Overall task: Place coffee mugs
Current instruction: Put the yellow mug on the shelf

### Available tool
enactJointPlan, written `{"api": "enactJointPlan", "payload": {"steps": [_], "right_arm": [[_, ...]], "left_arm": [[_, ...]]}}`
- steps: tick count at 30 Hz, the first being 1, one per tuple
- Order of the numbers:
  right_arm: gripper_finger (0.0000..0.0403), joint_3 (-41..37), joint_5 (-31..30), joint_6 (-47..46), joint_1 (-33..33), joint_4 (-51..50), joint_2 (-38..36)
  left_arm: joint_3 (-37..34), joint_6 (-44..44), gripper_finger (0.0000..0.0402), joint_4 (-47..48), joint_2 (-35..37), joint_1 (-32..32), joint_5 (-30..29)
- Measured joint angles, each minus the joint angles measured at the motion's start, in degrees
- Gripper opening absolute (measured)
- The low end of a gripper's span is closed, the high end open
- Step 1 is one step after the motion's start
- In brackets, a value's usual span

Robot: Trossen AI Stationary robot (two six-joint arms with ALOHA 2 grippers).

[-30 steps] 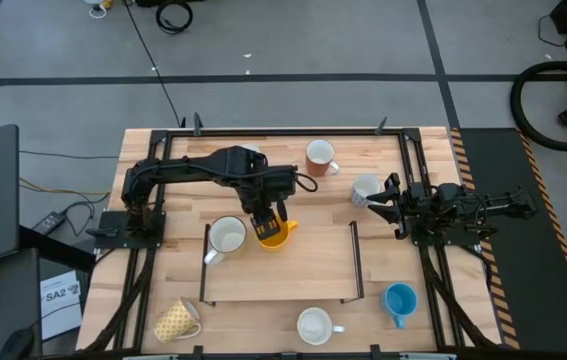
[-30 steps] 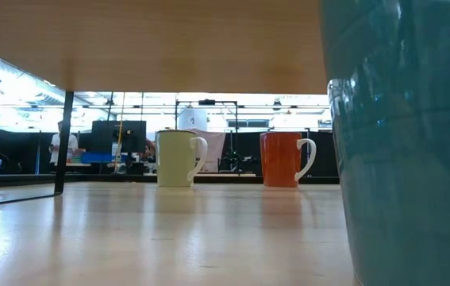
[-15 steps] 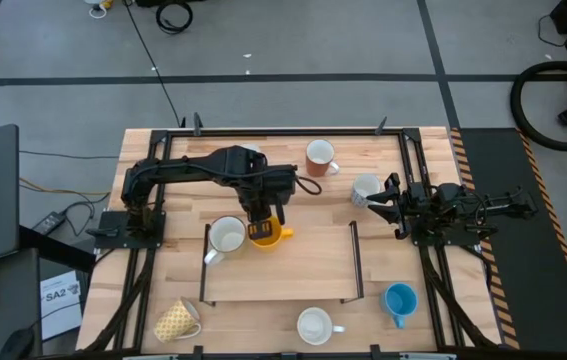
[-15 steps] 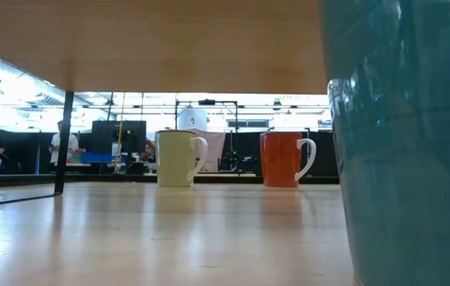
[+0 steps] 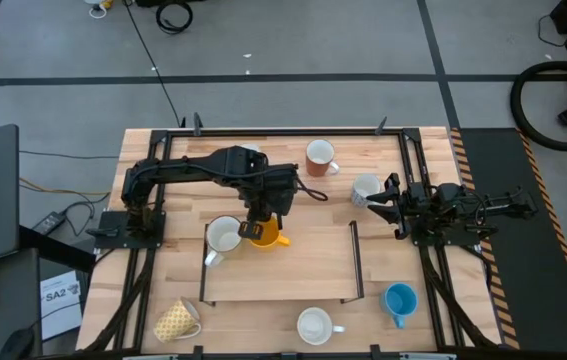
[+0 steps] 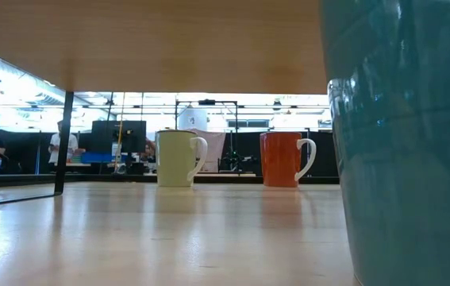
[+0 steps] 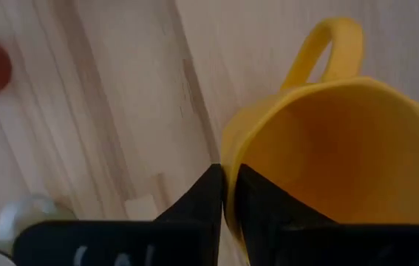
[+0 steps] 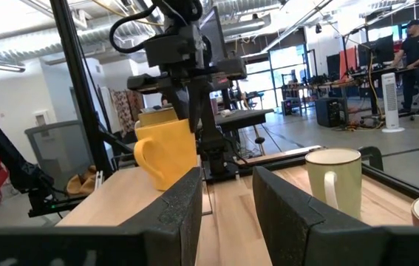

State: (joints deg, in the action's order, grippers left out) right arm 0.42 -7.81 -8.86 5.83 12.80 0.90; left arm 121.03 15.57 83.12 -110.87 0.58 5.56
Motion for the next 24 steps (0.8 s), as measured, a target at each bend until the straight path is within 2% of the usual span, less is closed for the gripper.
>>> {"api": "enactJointPlan", "payload": {"steps": [12, 19, 24], "right_arm": [[0.0128, 0.0, 0.0, 0.0, 0.0, 0.0, 0.0], [0.0128, 0.0, 0.0, 0.0, 0.0, 0.0, 0.0], [0.0128, 0.0, 0.0, 0.0, 0.0, 0.0, 0.0]], "left_arm": [[0.0, 9.2, 0.0048, -0.1, 0.0, 0.7, 0.0], [0.0, 9.9, 0.0051, -0.2, 0.0, 2.3, -0.2], [0.0, 9.9, 0.0074, -0.3, 0.0, 3.6, -2.0]]}}
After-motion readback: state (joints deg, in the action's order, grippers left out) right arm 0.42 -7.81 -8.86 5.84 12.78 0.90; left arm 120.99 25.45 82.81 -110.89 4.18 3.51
